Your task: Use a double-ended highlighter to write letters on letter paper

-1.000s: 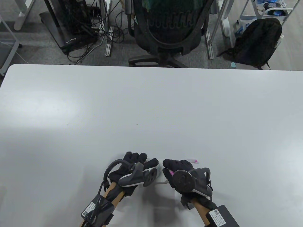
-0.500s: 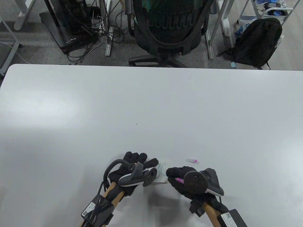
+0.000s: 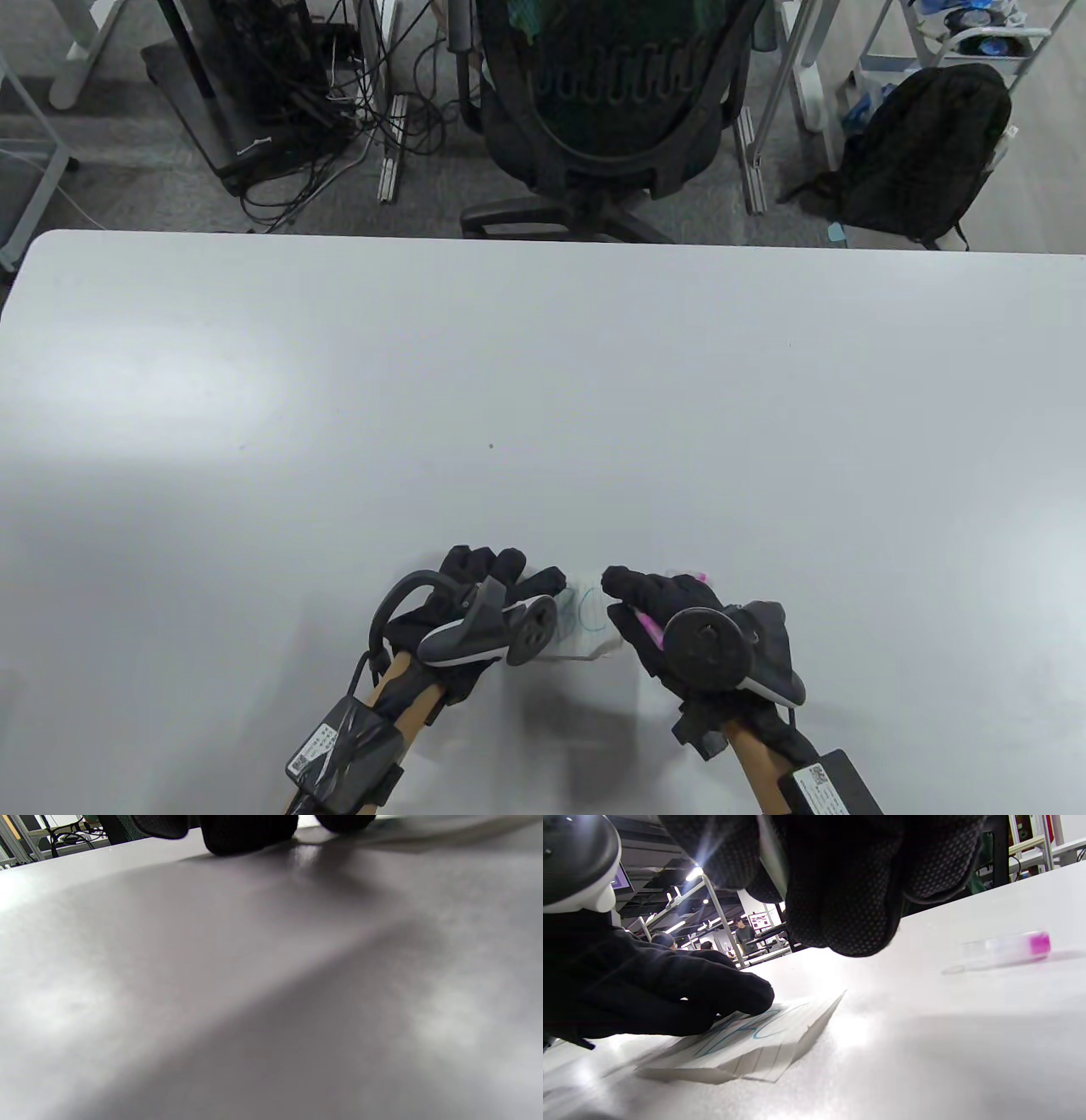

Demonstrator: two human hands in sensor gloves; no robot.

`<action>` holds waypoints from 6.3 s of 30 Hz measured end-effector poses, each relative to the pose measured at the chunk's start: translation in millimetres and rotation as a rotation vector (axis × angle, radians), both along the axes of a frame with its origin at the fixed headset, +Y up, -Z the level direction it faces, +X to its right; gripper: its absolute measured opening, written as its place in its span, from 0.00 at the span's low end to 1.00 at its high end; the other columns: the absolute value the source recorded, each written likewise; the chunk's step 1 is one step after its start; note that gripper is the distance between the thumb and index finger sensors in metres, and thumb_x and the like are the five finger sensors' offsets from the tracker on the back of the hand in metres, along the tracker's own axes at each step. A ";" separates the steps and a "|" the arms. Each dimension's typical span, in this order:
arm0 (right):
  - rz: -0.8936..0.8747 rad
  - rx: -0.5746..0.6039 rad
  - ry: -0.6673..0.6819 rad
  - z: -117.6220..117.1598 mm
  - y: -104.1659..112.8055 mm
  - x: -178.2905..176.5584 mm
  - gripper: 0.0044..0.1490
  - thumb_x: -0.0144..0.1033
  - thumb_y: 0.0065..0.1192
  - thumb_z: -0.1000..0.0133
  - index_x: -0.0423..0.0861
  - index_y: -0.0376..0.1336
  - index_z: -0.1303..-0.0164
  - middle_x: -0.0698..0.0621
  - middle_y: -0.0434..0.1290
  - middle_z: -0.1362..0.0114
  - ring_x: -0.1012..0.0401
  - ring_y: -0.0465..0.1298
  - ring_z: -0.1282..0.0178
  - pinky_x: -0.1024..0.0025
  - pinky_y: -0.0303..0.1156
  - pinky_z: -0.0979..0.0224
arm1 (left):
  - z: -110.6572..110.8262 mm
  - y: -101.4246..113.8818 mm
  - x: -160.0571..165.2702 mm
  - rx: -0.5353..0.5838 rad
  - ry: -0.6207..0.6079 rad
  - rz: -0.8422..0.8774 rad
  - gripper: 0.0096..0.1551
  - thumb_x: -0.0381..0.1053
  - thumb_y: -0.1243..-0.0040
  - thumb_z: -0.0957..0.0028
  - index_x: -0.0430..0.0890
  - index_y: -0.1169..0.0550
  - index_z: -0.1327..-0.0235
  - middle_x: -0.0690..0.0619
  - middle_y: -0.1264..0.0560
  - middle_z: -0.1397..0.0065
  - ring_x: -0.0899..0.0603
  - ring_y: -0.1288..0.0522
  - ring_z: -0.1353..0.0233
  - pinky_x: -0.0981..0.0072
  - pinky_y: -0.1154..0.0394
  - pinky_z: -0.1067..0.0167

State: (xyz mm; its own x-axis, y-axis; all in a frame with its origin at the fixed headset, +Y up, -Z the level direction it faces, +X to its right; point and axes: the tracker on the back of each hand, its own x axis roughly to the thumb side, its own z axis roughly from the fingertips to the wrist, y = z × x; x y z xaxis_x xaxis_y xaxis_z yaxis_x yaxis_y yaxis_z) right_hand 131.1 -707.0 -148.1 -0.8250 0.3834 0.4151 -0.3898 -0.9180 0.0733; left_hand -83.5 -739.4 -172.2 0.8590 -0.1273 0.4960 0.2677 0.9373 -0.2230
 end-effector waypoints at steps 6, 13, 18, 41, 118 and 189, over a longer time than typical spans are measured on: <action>-0.003 -0.025 0.033 1.4 1.5 0.1 0.32 0.37 0.57 0.41 0.44 0.60 0.25 0.33 0.76 0.34 0.44 0.80 0.40 0.36 0.68 0.30 | 0.3 6.5 -2.6 0.021 0.017 0.028 0.30 0.53 0.55 0.34 0.68 0.44 0.19 0.53 0.39 0.17 0.47 0.32 0.24 0.40 0.38 0.19; 0.102 0.159 0.083 8.4 14.1 -6.6 0.32 0.37 0.59 0.43 0.40 0.63 0.28 0.35 0.79 0.41 0.47 0.82 0.47 0.38 0.71 0.31 | 6.2 21.1 -5.8 0.069 0.025 0.054 0.31 0.55 0.55 0.34 0.66 0.46 0.18 0.53 0.40 0.16 0.47 0.33 0.23 0.40 0.38 0.19; 0.222 0.303 0.110 15.1 20.7 -12.4 0.32 0.40 0.58 0.43 0.39 0.65 0.31 0.39 0.81 0.46 0.50 0.83 0.52 0.42 0.73 0.33 | 17.0 34.2 -11.8 0.087 0.048 0.098 0.32 0.55 0.55 0.34 0.64 0.47 0.17 0.53 0.41 0.15 0.47 0.33 0.22 0.40 0.38 0.19; 0.503 0.437 0.170 30.8 10.4 -32.1 0.28 0.48 0.57 0.45 0.48 0.70 0.40 0.45 0.79 0.55 0.49 0.78 0.57 0.39 0.70 0.32 | 65.9 41.4 -18.8 0.093 0.041 0.282 0.38 0.60 0.57 0.36 0.55 0.51 0.14 0.51 0.41 0.15 0.47 0.32 0.23 0.40 0.38 0.19; 0.621 0.002 -0.070 -35.0 -25.9 38.4 0.33 0.47 0.63 0.46 0.39 0.68 0.37 0.39 0.75 0.37 0.44 0.78 0.41 0.34 0.67 0.29 | 39.6 37.5 -63.1 0.035 0.153 0.472 0.29 0.56 0.65 0.33 0.48 0.34 0.22 0.51 0.26 0.28 0.51 0.22 0.37 0.43 0.31 0.22; 0.391 0.294 0.075 13.6 9.0 -3.4 0.30 0.41 0.56 0.41 0.41 0.66 0.32 0.36 0.74 0.36 0.45 0.77 0.42 0.33 0.66 0.29 | 41.1 35.9 -59.6 0.126 0.165 0.371 0.42 0.61 0.62 0.35 0.47 0.54 0.12 0.44 0.48 0.11 0.43 0.37 0.15 0.40 0.37 0.19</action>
State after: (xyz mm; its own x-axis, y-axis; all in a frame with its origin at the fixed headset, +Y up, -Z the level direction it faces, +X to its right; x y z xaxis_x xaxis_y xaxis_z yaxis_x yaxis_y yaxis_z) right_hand 127.7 -697.9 -134.5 -0.8475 -0.0911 0.5229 -0.0159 -0.9804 -0.1965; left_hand -143.2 -703.4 -131.1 0.9244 0.1549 0.3485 -0.1230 0.9861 -0.1122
